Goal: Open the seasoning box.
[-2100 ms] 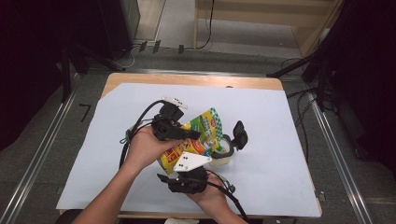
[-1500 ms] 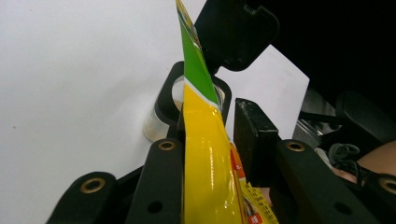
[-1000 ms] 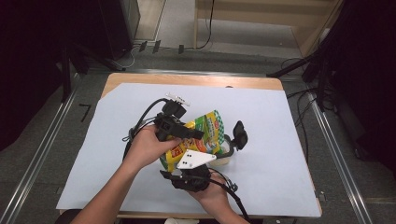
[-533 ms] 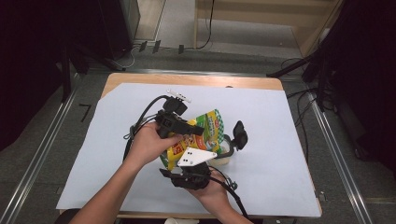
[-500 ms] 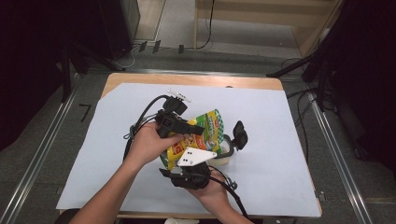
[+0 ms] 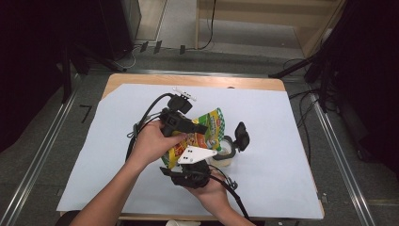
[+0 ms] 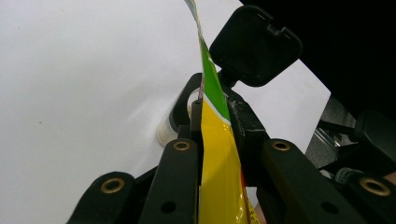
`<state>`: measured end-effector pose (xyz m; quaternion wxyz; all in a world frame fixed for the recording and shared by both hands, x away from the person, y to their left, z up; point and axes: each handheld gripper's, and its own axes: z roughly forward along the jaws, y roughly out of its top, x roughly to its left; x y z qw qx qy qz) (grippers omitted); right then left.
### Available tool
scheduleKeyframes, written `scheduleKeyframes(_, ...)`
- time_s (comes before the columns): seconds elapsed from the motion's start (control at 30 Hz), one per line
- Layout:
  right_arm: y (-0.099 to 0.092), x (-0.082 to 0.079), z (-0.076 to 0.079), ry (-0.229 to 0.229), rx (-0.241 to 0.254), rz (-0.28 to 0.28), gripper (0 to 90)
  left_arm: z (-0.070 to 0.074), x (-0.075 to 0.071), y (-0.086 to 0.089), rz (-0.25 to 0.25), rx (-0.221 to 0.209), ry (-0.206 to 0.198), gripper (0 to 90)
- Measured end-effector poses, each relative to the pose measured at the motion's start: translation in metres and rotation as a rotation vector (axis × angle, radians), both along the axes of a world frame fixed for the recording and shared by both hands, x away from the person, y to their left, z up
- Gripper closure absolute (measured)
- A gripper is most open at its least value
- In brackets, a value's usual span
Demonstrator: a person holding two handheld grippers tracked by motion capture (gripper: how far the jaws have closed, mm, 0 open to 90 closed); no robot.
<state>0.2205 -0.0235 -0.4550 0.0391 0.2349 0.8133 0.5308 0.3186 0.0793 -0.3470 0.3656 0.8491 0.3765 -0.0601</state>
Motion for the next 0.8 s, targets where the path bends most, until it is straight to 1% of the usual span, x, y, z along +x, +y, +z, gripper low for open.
scheduleKeyframes(0.07, 0.0, 0.0, 0.002, 0.01, 0.008, -0.003, 65.6, 0.001, 0.002, 0.0, 0.0, -0.005, 0.017, 82.1)
scheduleKeyframes(0.1, 0.0, 0.0, 0.004, 0.017, 0.017, -0.006, 65.6, 0.002, 0.005, 0.001, 0.0, -0.012, 0.037, 82.1)
scheduleKeyframes(0.13, 0.0, 0.0, 0.004, 0.017, 0.017, -0.006, 65.6, 0.002, 0.005, 0.001, 0.0, -0.012, 0.037, 82.1)
scheduleKeyframes(0.17, -0.001, 0.001, 0.006, 0.029, 0.025, -0.003, 65.5, 0.003, 0.007, 0.001, 0.004, -0.012, 0.044, 82.1)
scheduleKeyframes(0.27, -0.001, 0.001, 0.008, 0.033, 0.033, -0.009, 65.4, 0.003, 0.007, 0.001, 0.006, -0.015, 0.049, 82.0)
scheduleKeyframes(0.33, 0.0, 0.0, 0.008, 0.029, 0.03, -0.008, 65.4, 0.003, 0.006, 0.002, 0.005, -0.01, 0.046, 81.9)
scheduleKeyframes(0.4, 0.001, -0.001, 0.007, 0.015, 0.014, -0.007, 65.2, 0.002, 0.005, 0.004, 0.005, -0.013, 0.044, 81.7)
scheduleKeyframes(0.47, 0.002, -0.002, 0.007, 0.012, 0.006, -0.007, 65.1, 0.0, 0.006, 0.006, 0.004, -0.013, 0.044, 81.6)
scheduleKeyframes(0.57, 0.001, -0.001, 0.007, 0.002, -0.008, -0.006, 64.9, -0.003, 0.007, 0.009, -0.002, -0.021, 0.047, 81.5)
scheduleKeyframes(0.6, 0.001, -0.001, 0.007, 0.0, -0.012, -0.004, 64.9, -0.002, 0.008, 0.009, -0.001, -0.036, 0.05, 81.0)
scheduleKeyframes(0.7, 0.001, 0.0, 0.008, -0.007, -0.008, -0.004, 64.9, 0.0, 0.007, 0.01, -0.003, -0.044, 0.046, 79.8)
scheduleKeyframes(0.73, 0.0, 0.001, 0.009, -0.01, -0.003, -0.001, 64.9, 0.002, 0.007, 0.01, -0.008, -0.04, 0.038, 79.5)
scheduleKeyframes(0.77, 0.0, 0.001, 0.009, -0.01, -0.003, -0.001, 64.9, 0.003, 0.006, 0.01, -0.003, -0.037, 0.029, 79.5)
scheduleKeyframes(0.8, -0.001, 0.001, 0.01, -0.001, 0.009, 0.003, 65.0, 0.004, 0.005, 0.01, -0.01, -0.035, 0.022, 79.4)
